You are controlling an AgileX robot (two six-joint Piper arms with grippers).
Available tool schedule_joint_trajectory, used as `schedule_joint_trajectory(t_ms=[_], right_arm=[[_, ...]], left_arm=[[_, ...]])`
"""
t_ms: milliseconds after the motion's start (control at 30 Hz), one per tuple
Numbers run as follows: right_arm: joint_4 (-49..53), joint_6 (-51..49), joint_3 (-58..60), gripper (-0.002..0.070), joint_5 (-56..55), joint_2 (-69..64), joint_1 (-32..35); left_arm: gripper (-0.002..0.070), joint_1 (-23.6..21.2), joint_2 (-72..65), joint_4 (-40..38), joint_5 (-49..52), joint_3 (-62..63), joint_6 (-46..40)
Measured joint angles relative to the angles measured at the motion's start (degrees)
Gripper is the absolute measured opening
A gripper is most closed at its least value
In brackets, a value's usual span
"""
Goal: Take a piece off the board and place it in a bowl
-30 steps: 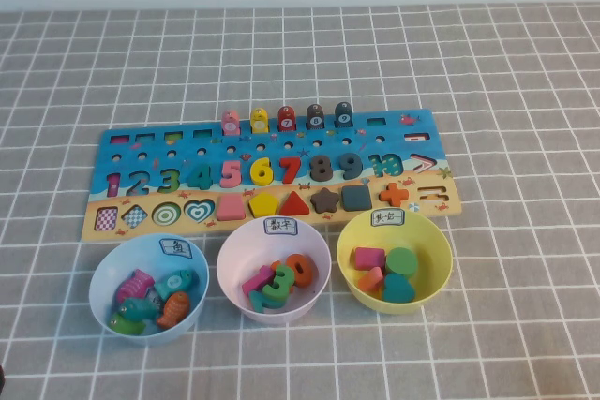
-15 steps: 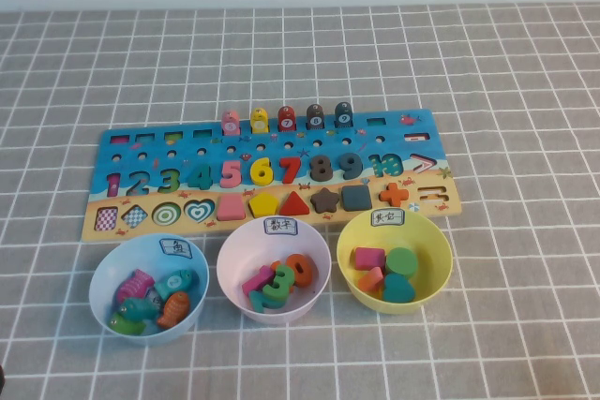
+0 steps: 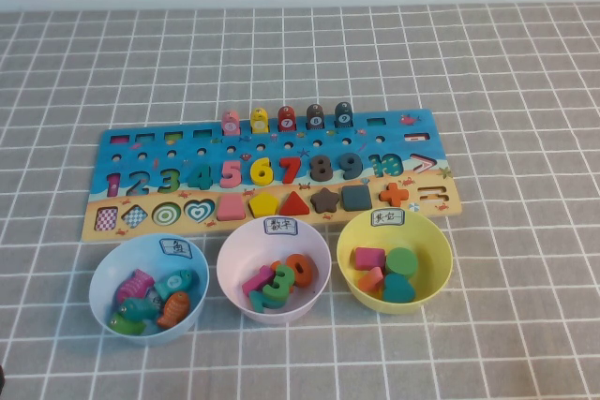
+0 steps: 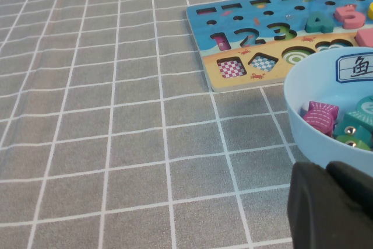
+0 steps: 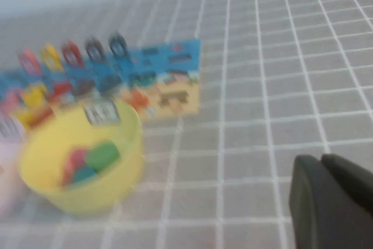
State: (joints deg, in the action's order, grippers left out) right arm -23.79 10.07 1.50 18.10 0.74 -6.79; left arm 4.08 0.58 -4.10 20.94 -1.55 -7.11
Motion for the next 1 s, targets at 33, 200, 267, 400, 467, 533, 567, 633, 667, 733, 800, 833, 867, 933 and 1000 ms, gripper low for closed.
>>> schedule_joint_trajectory(t_ms=[33, 200, 267, 400, 467, 533, 567, 633, 667, 733, 800, 833, 867, 933, 1000], right_arm=[[-2.8, 0.0, 0.0, -0.0017, -1.0, 0.0, 0.0], [-15.9, 0.0, 0.0, -0.0017, -6.2, 0.0, 0.0], [-20.0, 0.0, 0.0, -0.0017, -7.6, 0.0, 0.0], [-24.0, 0.1, 0.0, -0.0017, -9.8, 0.0, 0.0], [-25.8, 0.1, 0.0, -0.0017, -10.1, 0.0, 0.0], [-28.3, 0.1, 0.0, -0.0017, -9.9, 0.0, 0.0], [-29.0, 0.1, 0.0, -0.0017, -9.2, 0.0, 0.0], [-29.8, 0.1, -1.3, -0.0017, -6.2, -1.0, 0.0], [-29.8, 0.1, -2.4, -0.0017, -4.6, -2.5, 0.0], [-29.1, 0.1, -6.0, -0.0017, -0.1, -6.9, 0.0], [-27.3, 0.1, -10.2, -0.0017, 4.7, -11.9, 0.0], [-25.9, 0.1, -12.4, -0.0017, 7.7, -14.9, 0.0], [-24.7, 0.1, -14.1, -0.0017, 10.1, -17.4, 0.0], [-21.7, 0.1, -18.3, -0.0017, 15.8, -23.9, 0.0], [-18.9, 0.1, -21.8, -0.0017, 20.6, -30.3, 0.0]], left_arm=[[0.0002, 0.0, 0.0, 0.0, 0.0, 0.0, 0.0], [0.0002, 0.0, 0.0, 0.0, 0.0, 0.0, 0.0], [0.0002, 0.0, 0.0, 0.0, 0.0, 0.0, 0.0], [0.0002, 0.0, 0.0, 0.0, 0.0, 0.0, 0.0], [0.0002, 0.0, 0.0, 0.0, 0.0, 0.0, 0.0], [0.0002, 0.0, 0.0, 0.0, 0.0, 0.0, 0.0], [0.0002, 0.0, 0.0, 0.0, 0.0, 0.0, 0.0], [0.0002, 0.0, 0.0, 0.0, 0.0, 0.0, 0.0], [0.0002, 0.0, 0.0, 0.0, 0.0, 0.0, 0.0], [0.0002, 0.0, 0.0, 0.0, 0.0, 0.0, 0.0], [0.0002, 0.0, 0.0, 0.0, 0.0, 0.0, 0.0], [0.0002, 0.0, 0.0, 0.0, 0.0, 0.0, 0.0], [0.0002, 0.0, 0.0, 0.0, 0.0, 0.0, 0.0], [0.0002, 0.0, 0.0, 0.0, 0.0, 0.0, 0.0], [0.0002, 0.0, 0.0, 0.0, 0.0, 0.0, 0.0]])
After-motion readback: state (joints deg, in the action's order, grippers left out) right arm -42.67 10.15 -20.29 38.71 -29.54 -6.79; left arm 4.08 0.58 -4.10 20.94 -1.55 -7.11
